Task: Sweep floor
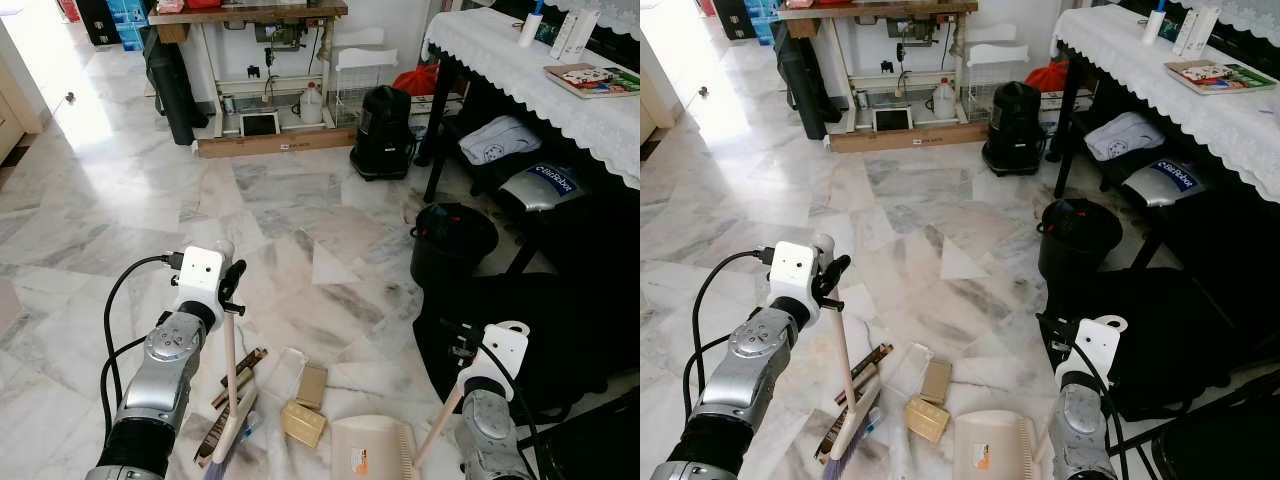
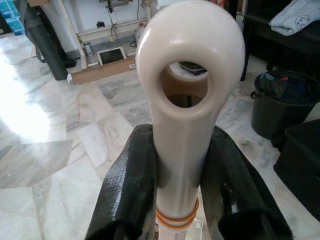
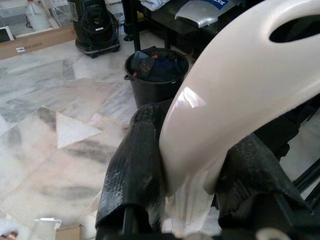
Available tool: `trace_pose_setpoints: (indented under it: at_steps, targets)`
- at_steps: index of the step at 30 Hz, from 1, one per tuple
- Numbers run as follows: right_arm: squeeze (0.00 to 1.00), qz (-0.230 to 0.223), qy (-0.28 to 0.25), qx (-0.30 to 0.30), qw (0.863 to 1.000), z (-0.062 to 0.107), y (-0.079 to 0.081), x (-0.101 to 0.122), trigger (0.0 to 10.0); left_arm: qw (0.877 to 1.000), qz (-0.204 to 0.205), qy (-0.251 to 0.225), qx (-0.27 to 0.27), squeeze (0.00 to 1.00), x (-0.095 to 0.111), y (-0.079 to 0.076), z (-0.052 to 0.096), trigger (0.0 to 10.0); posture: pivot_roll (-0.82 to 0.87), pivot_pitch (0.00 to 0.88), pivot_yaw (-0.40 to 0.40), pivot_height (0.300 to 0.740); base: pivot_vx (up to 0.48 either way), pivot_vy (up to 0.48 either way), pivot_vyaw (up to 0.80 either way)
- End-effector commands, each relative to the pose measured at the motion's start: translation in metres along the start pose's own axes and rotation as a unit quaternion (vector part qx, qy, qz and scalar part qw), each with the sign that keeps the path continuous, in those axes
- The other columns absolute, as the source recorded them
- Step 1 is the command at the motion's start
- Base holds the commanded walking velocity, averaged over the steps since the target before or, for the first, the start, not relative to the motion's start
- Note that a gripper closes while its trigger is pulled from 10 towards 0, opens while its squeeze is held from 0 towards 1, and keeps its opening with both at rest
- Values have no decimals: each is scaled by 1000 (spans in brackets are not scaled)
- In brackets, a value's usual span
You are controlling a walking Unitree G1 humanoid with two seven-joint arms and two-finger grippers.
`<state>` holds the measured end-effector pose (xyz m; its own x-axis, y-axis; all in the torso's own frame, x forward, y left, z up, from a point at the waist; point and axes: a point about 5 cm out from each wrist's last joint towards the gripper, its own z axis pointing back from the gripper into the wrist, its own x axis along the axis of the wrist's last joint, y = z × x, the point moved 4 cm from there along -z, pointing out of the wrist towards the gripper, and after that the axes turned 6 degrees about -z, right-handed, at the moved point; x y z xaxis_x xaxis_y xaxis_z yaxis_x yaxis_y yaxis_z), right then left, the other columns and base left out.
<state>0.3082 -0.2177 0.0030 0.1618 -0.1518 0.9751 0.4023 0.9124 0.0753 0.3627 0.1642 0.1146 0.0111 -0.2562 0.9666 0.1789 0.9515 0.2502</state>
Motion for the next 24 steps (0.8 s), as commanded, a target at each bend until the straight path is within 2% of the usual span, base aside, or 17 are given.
trace_pose_setpoints:
  at_steps: [1, 11, 13, 15, 17, 19, 24]
  targets:
    - [0, -2, 10, 11, 1000, 1, 6, -3, 10000, 1000, -16, -8, 1, 0, 8, 4, -3, 10000, -4, 0, 17, 740, 0, 0, 0]
    - [0, -2, 11, 13, 1000, 1, 7, -4, 10000, 1000, -18, 1, -3, 0, 6, 4, -3, 10000, -4, 0, 17, 740, 0, 0, 0]
    - [0, -19, 11, 12, 1000, -6, 10, 3, 10000, 994, 69, 75, -43, 0, -19, -7, -3, 10000, -1, 0, 28, 740, 0, 0, 0]
    - [0, -19, 11, 12, 1000, -6, 10, 3, 10000, 994, 69, 75, -43, 0, -19, -7, -3, 10000, -1, 0, 28, 740, 0, 0, 0]
    - [0, -26, 9, 12, 1000, -9, 11, 6, 10000, 987, 112, 100, -63, 0, -27, -14, -2, 10000, -1, 0, 27, 740, 0, 0, 0]
    - [0, -26, 8, 11, 1000, -9, 11, 7, 10000, 988, 109, 88, -60, 0, -24, -14, -3, 10000, -2, 0, 27, 740, 0, 0, 0]
    - [0, -27, 7, 10, 1000, -10, 10, 7, 10000, 988, 103, 93, -60, 0, -24, -14, -3, 10000, -4, 0, 28, 740, 0, 0, 0]
